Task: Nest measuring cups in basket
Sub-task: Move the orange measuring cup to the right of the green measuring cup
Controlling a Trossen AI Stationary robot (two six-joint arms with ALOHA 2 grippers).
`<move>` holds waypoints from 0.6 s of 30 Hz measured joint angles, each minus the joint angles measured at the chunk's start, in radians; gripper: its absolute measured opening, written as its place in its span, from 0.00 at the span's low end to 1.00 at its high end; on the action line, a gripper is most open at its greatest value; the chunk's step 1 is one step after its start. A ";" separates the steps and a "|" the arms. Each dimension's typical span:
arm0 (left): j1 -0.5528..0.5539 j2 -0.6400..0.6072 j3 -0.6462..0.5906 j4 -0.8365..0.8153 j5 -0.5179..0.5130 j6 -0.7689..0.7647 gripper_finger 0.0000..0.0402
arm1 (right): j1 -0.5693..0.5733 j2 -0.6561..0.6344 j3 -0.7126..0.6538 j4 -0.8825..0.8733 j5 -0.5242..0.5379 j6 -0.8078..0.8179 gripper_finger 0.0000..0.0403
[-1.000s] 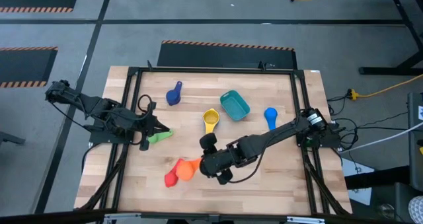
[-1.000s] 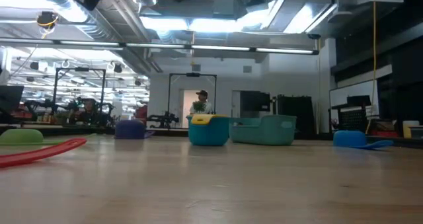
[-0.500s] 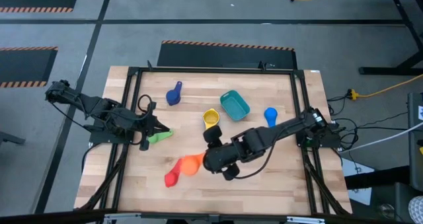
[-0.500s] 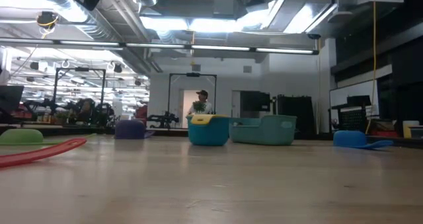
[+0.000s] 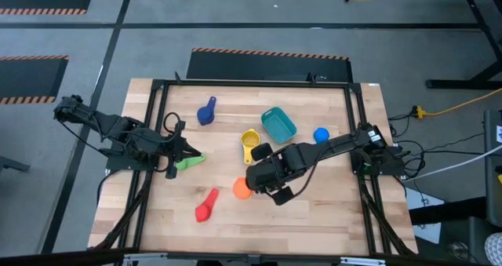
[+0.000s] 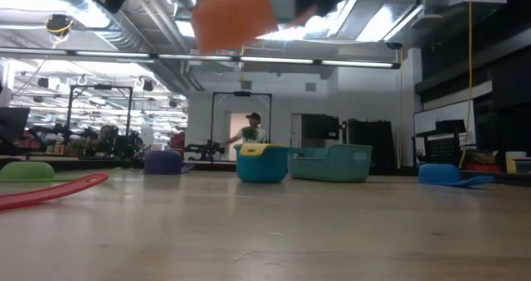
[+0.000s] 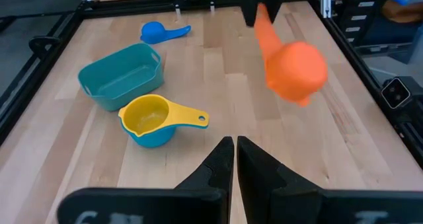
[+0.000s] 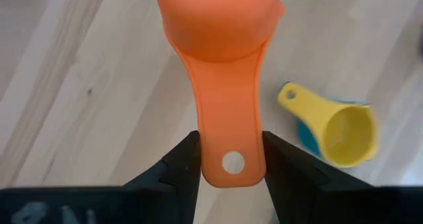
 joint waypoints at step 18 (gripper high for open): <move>0.000 0.018 0.000 0.010 0.000 -0.001 0.03 | -0.061 -0.382 -0.686 0.691 -0.014 0.095 0.37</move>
